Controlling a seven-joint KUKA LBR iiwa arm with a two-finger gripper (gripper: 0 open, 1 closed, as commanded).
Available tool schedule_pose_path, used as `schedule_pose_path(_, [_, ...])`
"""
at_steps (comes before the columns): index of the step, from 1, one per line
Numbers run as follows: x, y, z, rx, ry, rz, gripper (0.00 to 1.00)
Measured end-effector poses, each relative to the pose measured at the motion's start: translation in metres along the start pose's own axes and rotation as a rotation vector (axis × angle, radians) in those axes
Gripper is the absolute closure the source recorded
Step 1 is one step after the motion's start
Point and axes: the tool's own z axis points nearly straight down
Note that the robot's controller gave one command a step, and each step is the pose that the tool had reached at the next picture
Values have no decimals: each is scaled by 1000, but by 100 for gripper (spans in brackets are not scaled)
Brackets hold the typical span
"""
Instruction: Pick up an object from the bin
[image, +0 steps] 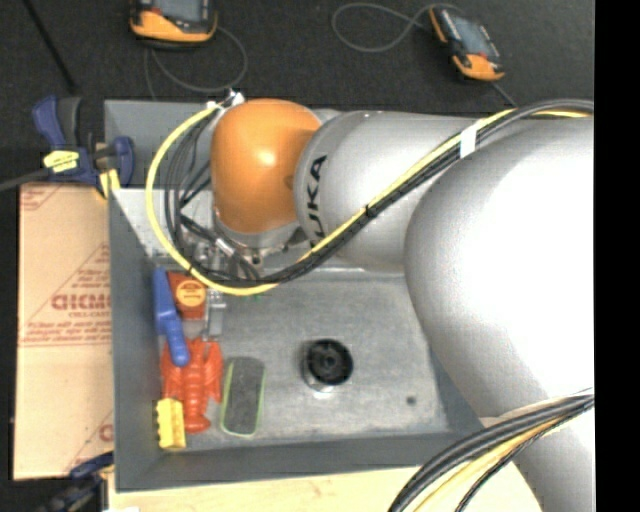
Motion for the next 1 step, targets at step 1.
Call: schedule_pose_path(1, [0, 0, 0, 0, 0, 0, 0])
